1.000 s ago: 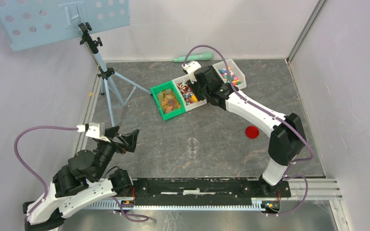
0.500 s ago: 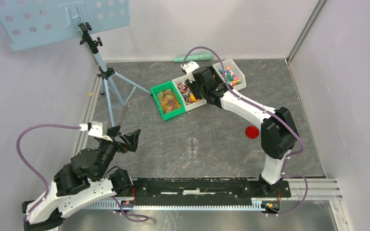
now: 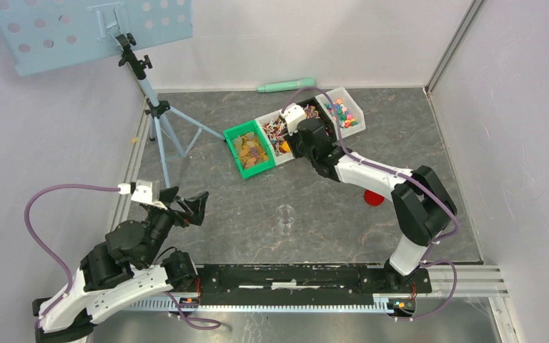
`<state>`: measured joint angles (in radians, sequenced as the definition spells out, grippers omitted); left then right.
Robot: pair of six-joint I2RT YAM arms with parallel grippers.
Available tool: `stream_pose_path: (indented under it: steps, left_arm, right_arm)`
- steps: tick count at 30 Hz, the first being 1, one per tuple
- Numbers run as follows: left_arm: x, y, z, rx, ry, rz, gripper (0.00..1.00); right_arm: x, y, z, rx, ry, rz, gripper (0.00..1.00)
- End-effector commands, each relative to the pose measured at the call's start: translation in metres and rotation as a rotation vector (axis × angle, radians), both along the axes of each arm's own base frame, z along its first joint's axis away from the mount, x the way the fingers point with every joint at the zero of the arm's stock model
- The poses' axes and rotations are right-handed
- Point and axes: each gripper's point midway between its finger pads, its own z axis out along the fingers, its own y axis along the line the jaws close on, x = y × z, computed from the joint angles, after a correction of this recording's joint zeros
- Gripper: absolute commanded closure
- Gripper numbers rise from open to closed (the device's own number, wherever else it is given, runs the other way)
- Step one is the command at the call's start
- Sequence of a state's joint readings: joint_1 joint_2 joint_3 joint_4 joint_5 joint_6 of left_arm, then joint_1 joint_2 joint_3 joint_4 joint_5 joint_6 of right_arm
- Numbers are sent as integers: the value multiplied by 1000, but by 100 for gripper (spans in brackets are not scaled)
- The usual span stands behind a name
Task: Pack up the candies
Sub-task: Scoop the fake candies from the storage box.
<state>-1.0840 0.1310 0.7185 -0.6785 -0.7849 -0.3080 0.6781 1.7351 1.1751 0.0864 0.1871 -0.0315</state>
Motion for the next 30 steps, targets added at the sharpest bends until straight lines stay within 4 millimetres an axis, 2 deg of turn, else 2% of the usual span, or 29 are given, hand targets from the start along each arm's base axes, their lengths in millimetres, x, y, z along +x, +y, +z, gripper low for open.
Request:
stream_pose_path:
  steps: [1,13,24,30]
  left_arm:
    - [4,4,5,23,-23,27,0]
    - [4,4,5,19,-25,28,0]
    - [4,4,4,24,-26,30,0]
    - [5,3,4,28,-26,31,0]
  right_arm:
    - [-9,-6,-10,13,-11,16,100]
    - [-18,-16,-8,77,-131,17,100]
    - [-1,-10,-10,39,-118,-14,100]
    - [-4,-8,-17,75,-122,-5,100]
